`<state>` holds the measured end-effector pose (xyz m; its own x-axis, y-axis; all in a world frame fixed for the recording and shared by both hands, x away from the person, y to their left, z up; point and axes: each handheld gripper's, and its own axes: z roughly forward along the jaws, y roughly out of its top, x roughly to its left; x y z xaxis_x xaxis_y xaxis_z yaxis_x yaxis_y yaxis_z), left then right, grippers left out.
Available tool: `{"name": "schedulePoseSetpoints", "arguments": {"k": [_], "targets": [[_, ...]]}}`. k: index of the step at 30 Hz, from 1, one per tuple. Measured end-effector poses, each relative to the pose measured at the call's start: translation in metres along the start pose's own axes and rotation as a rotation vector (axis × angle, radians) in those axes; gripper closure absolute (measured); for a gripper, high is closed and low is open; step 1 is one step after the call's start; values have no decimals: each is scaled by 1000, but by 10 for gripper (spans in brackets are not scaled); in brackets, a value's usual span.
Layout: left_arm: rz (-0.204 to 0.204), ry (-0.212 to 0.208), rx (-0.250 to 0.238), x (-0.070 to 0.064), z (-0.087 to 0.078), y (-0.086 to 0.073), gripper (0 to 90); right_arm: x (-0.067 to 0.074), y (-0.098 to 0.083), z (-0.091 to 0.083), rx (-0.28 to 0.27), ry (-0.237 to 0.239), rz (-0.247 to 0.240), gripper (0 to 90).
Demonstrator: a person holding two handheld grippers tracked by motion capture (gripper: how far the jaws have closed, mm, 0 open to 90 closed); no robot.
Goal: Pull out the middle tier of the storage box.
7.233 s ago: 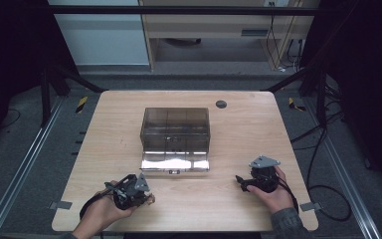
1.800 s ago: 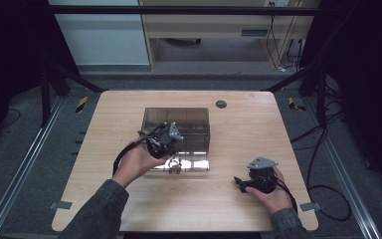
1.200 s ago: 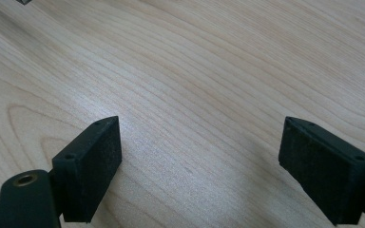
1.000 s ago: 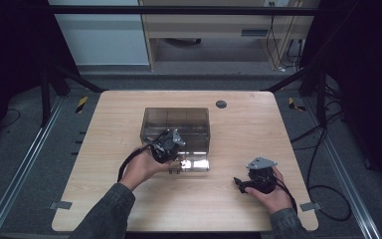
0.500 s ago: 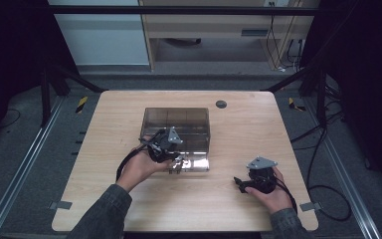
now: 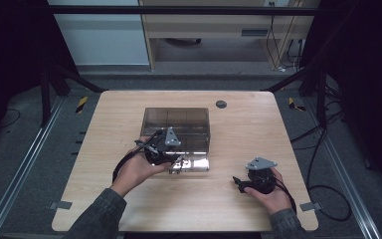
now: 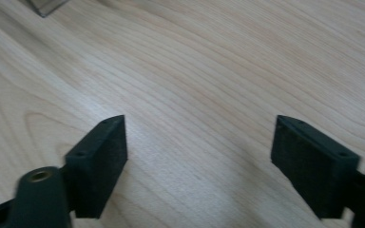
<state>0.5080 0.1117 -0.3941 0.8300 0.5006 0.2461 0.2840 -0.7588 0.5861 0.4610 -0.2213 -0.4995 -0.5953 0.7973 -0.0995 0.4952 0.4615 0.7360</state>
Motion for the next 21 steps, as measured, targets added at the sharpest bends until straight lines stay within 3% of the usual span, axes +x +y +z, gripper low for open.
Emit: {"name": "schedulePoseSetpoints", "arguments": {"k": [5,12,17,21], "targets": [[-4,29,-37,-1,-9,0,402,7,4,0,-12,13,-22,293],[-57,38,-59,3,-19,-3,204,17,9,-5,-62,17,-35,391],[-98,53,-93,10,-23,-8,138,19,15,-12,-113,44,-13,465],[-99,75,-103,16,-23,-13,122,23,18,-14,-127,46,-22,516]]}}
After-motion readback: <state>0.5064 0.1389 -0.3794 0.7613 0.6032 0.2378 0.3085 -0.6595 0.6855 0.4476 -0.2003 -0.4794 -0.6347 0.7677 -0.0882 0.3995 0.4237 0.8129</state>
